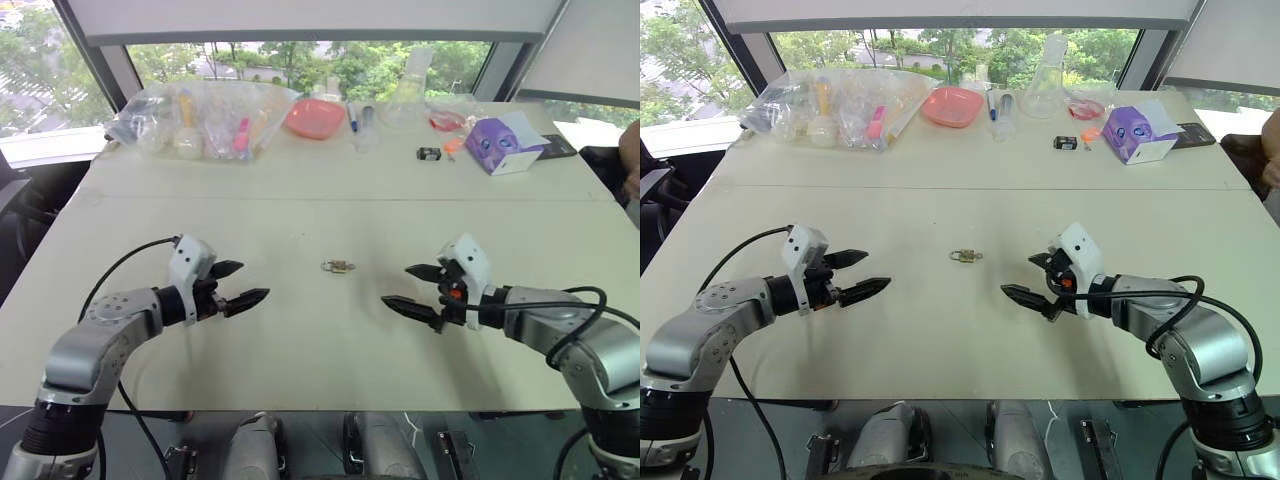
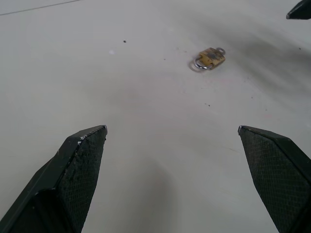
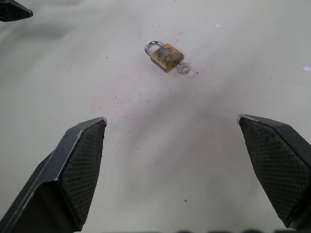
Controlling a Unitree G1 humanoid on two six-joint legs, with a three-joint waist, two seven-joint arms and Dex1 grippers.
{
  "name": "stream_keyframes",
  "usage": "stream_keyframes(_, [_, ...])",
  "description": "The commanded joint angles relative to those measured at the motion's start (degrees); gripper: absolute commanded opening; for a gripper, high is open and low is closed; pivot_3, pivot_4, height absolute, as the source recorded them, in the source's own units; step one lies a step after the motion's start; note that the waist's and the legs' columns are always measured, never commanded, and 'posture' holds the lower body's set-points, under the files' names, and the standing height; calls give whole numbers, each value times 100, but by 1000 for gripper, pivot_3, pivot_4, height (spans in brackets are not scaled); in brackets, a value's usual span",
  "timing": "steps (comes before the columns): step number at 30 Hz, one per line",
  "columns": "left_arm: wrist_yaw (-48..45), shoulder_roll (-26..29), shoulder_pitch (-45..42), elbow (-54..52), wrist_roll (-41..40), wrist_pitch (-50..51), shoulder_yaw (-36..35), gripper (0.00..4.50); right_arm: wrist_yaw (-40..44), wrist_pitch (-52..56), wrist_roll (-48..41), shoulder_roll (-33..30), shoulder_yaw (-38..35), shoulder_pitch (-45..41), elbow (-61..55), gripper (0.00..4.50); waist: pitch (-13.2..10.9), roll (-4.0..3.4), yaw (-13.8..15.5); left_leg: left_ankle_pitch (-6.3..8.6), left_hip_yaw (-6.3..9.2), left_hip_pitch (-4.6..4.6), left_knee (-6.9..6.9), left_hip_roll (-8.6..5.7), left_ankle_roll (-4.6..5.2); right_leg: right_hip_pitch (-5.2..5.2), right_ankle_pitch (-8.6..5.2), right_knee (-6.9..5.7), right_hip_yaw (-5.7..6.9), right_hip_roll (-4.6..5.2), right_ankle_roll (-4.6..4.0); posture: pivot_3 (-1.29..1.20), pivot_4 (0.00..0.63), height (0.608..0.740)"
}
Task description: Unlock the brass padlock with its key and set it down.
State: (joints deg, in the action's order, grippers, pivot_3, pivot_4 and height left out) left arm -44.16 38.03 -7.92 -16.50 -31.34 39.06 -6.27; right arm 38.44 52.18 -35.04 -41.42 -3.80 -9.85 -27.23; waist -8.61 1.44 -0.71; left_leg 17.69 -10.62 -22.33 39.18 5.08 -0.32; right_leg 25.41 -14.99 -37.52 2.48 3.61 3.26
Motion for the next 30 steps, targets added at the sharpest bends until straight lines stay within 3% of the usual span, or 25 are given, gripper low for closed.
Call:
stream_keyframes(1, [82, -50, -77, -103, -90, -90, -231, 4500, -13, -98, 0, 46, 10, -58, -108, 4463, 0, 0, -1, 0, 0, 0, 0, 0, 0, 0, 0, 0, 0, 0, 0, 0, 150, 740])
stream_keyframes(22, [75, -64, -292, -98, -45, 5, -23, 4500, 79, -394, 253, 31, 97, -225, 90, 4463, 0, 0, 3, -19, -1, 0, 0, -2, -34, -1, 0, 0, 0, 1, 0, 0, 150, 740])
stream_keyframes(30, [-744, 640, -1220, 303, 122, -29, 302, 4500, 720, -900, 871, -185, 992, -1123, 663, 4463, -3, 2, -9, -20, -1, 0, -1, -2, -34, 0, 0, 0, 2, -2, 0, 0, 150, 740])
